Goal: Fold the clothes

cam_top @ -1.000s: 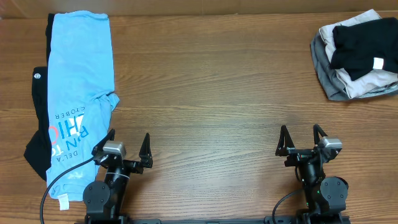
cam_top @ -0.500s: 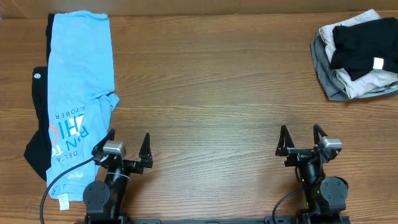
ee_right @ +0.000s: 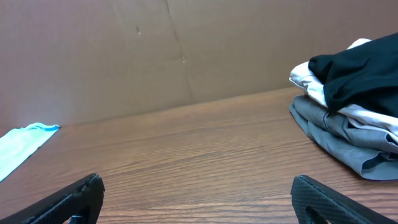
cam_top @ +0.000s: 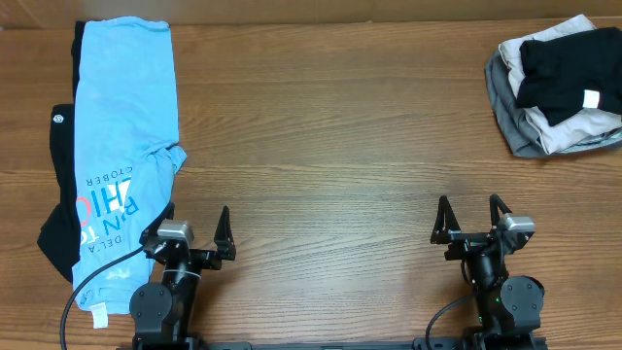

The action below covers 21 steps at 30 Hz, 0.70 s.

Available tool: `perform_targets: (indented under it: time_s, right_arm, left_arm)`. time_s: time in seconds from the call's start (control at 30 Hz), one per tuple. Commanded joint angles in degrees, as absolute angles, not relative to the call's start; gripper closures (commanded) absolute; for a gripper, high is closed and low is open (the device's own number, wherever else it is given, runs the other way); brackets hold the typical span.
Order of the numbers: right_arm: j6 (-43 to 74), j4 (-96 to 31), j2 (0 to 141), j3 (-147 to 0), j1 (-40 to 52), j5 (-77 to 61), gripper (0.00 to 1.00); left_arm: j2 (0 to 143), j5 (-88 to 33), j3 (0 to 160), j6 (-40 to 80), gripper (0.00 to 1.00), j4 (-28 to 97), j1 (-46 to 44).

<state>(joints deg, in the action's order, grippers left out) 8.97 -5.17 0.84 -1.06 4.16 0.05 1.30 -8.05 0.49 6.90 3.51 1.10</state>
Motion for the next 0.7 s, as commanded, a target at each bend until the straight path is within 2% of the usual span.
perform_targets:
  time_s: [0.0, 0.4, 0.67]
  right_arm:
    - [9.0, -4.8, 0.2, -0.5, 4.4, 0.6, 0.0]
    - [9.0, -3.1, 0.2, -0.5, 4.4, -2.9, 0.0]
    - [9.0, 1.7, 0.2, -2.0, 4.4, -10.2, 0.0]
  left_arm:
    - [1.5, -6.9, 0.3, 6.4, 0.0, 3.7, 0.7]
    - [1.5, -7.0, 0.3, 6.4, 0.0, 3.6, 0.7]
    - [1.5, -15.0, 1.2, 6.4, 0.0, -0.9, 0.7]
